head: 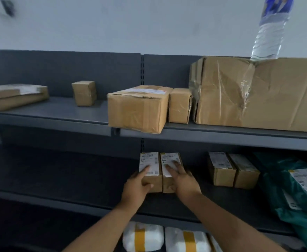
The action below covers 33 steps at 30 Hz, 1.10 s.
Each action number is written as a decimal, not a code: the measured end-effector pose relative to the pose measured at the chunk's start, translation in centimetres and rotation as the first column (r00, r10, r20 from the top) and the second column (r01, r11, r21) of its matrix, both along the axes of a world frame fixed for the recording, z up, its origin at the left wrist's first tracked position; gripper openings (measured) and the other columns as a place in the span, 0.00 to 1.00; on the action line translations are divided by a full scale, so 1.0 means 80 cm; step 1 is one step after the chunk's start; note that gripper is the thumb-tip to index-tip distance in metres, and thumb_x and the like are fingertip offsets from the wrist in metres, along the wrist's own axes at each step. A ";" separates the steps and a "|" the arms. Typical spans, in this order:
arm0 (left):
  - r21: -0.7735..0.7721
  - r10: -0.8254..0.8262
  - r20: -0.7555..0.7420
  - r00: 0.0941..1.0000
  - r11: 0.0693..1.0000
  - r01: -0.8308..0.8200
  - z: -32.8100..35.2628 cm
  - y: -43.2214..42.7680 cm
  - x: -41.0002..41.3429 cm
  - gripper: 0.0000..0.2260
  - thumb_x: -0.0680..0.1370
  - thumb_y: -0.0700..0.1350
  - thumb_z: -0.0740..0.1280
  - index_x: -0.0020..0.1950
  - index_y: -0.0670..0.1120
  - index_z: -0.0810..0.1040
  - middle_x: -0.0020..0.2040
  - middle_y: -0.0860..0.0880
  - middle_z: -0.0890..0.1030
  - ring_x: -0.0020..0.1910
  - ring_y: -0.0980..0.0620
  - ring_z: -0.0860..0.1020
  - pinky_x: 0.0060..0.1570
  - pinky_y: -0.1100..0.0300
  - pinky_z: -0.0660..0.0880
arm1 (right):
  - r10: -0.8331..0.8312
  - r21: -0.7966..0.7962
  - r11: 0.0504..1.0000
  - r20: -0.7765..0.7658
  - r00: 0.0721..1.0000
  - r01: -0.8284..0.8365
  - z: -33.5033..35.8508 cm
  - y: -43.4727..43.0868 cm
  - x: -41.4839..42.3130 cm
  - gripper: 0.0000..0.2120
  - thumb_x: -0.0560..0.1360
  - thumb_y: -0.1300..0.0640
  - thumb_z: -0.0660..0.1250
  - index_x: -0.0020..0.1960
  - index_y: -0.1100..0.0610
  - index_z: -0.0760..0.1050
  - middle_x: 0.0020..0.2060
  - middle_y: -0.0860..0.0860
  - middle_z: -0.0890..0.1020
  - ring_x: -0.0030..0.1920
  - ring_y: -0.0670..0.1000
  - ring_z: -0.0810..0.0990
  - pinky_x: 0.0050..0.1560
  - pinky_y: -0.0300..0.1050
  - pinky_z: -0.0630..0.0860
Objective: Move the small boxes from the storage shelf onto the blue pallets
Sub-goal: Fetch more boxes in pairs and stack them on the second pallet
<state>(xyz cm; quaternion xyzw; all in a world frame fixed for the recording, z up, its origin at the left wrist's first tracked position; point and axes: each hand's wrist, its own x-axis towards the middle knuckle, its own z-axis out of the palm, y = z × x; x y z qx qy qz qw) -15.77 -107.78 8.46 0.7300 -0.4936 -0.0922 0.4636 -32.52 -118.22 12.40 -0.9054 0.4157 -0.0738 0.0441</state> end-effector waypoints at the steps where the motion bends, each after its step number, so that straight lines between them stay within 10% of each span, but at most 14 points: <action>1: -0.008 0.017 -0.007 1.000 1.000 -0.017 0.002 0.015 0.017 0.33 0.72 0.45 0.75 0.72 0.66 0.66 0.69 0.50 0.73 0.63 0.54 0.75 0.64 0.57 0.74 | 0.026 0.001 1.000 0.002 1.000 -0.026 0.003 0.011 0.017 0.41 0.77 0.56 0.67 0.76 0.36 0.44 0.78 0.45 0.41 0.73 0.64 0.60 0.67 0.54 0.70; 13: -0.072 0.411 -0.034 0.911 0.908 -0.412 0.035 0.300 0.227 0.32 0.72 0.42 0.75 0.71 0.61 0.69 0.66 0.52 0.73 0.61 0.54 0.75 0.63 0.58 0.74 | 0.387 -0.073 0.921 0.049 0.921 -0.383 0.024 0.211 0.286 0.39 0.77 0.49 0.66 0.77 0.36 0.44 0.79 0.45 0.44 0.71 0.60 0.64 0.68 0.48 0.68; 33: 0.029 0.922 0.004 0.388 0.388 -0.921 0.000 0.716 0.381 0.30 0.76 0.46 0.72 0.75 0.59 0.65 0.70 0.51 0.72 0.61 0.52 0.75 0.58 0.59 0.74 | 0.833 -0.008 0.546 0.110 0.542 -0.838 -0.008 0.544 0.591 0.39 0.75 0.47 0.69 0.77 0.40 0.48 0.79 0.47 0.49 0.68 0.55 0.67 0.62 0.47 0.70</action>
